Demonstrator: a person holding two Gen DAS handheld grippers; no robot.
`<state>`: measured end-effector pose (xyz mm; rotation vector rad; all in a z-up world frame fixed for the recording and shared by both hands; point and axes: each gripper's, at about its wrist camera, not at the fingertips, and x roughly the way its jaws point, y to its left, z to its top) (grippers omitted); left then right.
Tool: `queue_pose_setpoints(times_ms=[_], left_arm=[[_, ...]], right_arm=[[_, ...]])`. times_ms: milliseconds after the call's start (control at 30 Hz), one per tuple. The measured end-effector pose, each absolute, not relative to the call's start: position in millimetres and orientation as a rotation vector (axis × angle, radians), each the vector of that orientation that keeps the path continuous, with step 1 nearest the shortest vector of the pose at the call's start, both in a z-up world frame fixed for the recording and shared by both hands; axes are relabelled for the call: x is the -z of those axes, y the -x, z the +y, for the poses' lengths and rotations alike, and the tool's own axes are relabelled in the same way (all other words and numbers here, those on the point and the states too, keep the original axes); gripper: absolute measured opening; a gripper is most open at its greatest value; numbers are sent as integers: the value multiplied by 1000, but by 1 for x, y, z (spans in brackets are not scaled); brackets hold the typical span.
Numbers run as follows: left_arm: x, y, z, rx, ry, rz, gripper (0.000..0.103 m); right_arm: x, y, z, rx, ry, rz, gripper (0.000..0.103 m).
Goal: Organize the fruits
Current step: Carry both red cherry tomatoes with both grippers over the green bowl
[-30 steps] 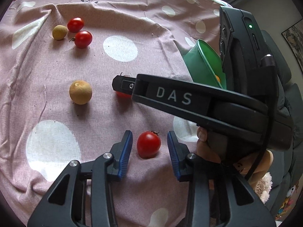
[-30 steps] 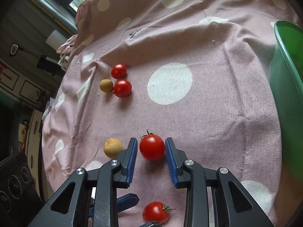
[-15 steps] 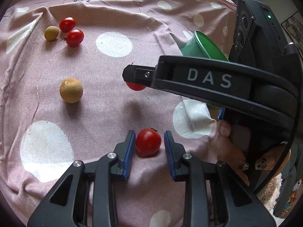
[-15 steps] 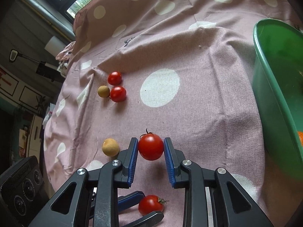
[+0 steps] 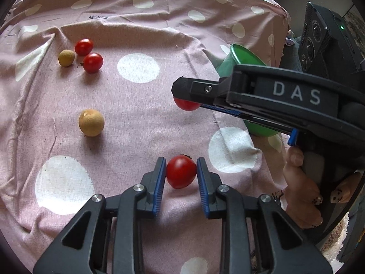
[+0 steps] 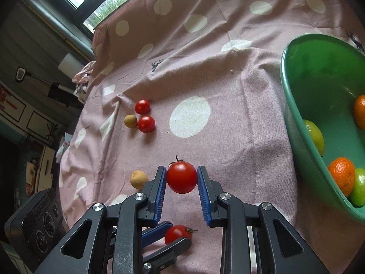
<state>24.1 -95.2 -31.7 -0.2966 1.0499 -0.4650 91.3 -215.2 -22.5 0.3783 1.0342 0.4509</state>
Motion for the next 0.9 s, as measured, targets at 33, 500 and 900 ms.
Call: queue_pose_setpoints(times_ms=[33, 500, 900], left_arm=[[27, -23, -95, 462, 291, 1032, 27], [-35, -26, -120, 415, 218, 803, 27], [-66, -48, -167, 497, 288, 724, 27]], right_arm=[[19, -90, -217, -452, -381, 1024, 30], [-33, -61, -270, -423, -450, 820, 30], [-51, -45, -340, -277, -538, 700, 30]])
